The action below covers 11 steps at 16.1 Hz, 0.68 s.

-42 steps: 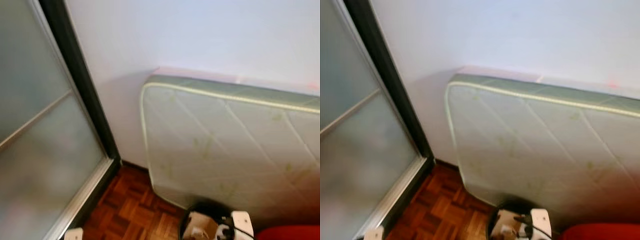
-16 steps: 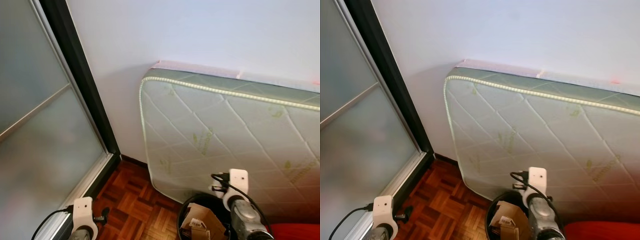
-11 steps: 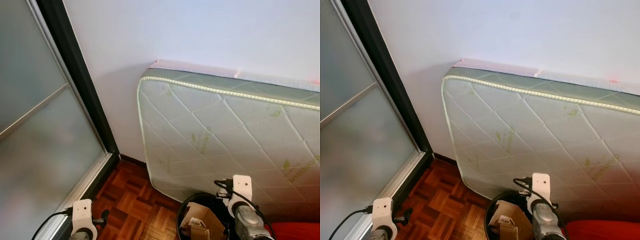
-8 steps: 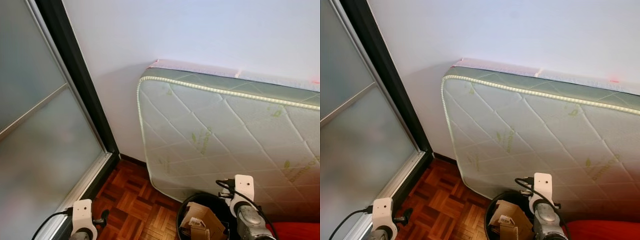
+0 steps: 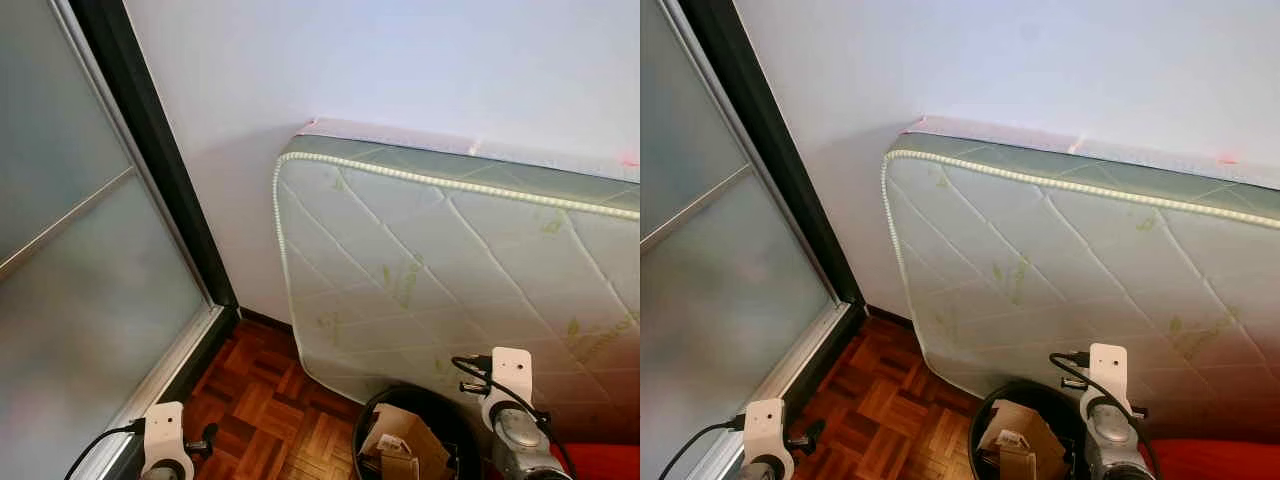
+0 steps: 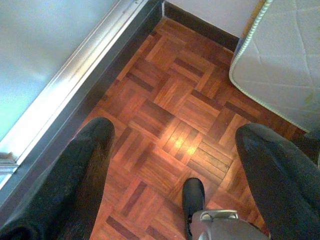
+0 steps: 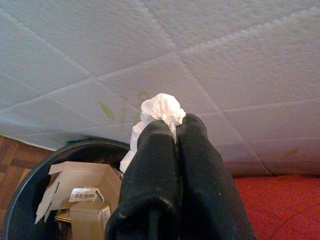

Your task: Clean up the room

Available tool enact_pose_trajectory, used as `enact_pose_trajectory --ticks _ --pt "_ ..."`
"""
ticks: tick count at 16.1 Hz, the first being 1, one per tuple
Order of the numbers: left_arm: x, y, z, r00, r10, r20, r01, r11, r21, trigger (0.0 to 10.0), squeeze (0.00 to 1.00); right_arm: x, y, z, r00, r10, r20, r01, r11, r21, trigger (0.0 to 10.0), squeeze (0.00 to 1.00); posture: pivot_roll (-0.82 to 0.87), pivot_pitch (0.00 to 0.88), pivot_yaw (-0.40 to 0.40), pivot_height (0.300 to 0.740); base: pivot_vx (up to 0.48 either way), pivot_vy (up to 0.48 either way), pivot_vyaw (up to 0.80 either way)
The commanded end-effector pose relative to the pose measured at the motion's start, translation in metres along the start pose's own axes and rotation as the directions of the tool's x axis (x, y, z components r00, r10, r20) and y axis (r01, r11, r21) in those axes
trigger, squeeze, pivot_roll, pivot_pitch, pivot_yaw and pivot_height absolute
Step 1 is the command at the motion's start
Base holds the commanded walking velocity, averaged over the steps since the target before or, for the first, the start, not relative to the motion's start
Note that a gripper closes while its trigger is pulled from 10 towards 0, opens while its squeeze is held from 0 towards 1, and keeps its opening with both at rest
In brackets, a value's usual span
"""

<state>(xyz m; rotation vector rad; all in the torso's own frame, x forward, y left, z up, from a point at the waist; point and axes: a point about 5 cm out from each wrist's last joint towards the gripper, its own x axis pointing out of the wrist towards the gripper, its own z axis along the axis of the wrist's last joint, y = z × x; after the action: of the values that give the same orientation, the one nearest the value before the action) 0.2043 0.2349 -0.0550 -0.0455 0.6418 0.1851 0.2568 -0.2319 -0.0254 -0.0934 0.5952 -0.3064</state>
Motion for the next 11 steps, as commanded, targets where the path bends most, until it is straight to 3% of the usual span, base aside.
enact_pose_trajectory --ticks 1,2,3,5,6,7,11 --pt "-0.0029 0.0062 -0.0075 0.999 0.011 -0.038 -0.012 1.0 -0.006 10.0 0.0 -0.0001 0.0009 -0.0006 1.0 0.0 -0.005 0.0 1.0 0.004 10.0 0.0 0.07 0.038 0.041 0.74 0.0 0.0 0.0" --pt "-0.003 0.006 -0.0079 0.999 0.009 -0.04 -0.01 1.0 -0.005 10.0 0.0 -0.0004 0.0011 -0.0015 1.0 0.0 -0.008 0.0 1.0 0.006 10.0 0.0 0.07 0.036 0.041 0.74 0.0 0.0 0.0" --pt "-0.0029 0.0057 -0.0081 0.999 0.007 -0.042 -0.007 1.0 -0.004 10.0 0.0 -0.0007 0.0016 -0.0024 1.0 0.002 -0.01 -0.001 1.0 0.006 10.0 0.29 0.07 0.035 0.042 0.74 0.0 0.0 0.0" --pt "-0.0029 0.0057 -0.0084 0.999 0.006 -0.046 -0.006 1.0 -0.003 10.0 0.0 -0.0017 0.0031 -0.0055 1.0 0.006 -0.02 -0.006 1.0 -0.003 10.0 0.56 0.07 0.034 0.042 0.74 0.0 0.0 0.0" --pt "-0.0028 0.0059 -0.0084 0.999 0.006 -0.047 -0.006 1.0 -0.003 10.0 0.0 -0.002 0.003 -0.0065 1.0 0.005 -0.023 -0.005 1.0 -0.009 10.0 0.65 0.07 0.036 0.042 0.74 0.0 0.0 0.0" --pt "-0.003 0.0065 -0.0086 0.999 0.008 -0.049 -0.008 1.0 -0.004 10.0 0.0 -0.0022 0.0026 -0.0071 1.0 0.003 -0.025 -0.004 1.0 -0.008 10.0 0.85 0.07 0.037 0.042 0.74 0.0 0.0 0.0" --pt "-0.0035 0.0085 -0.0096 0.998 0.012 -0.055 -0.013 1.0 -0.006 10.0 0.0 -0.0022 0.002 -0.0072 1.0 0.001 -0.024 -0.001 1.0 -0.001 10.0 0.87 0.08 0.043 0.043 0.74 0.0 0.0 0.0"
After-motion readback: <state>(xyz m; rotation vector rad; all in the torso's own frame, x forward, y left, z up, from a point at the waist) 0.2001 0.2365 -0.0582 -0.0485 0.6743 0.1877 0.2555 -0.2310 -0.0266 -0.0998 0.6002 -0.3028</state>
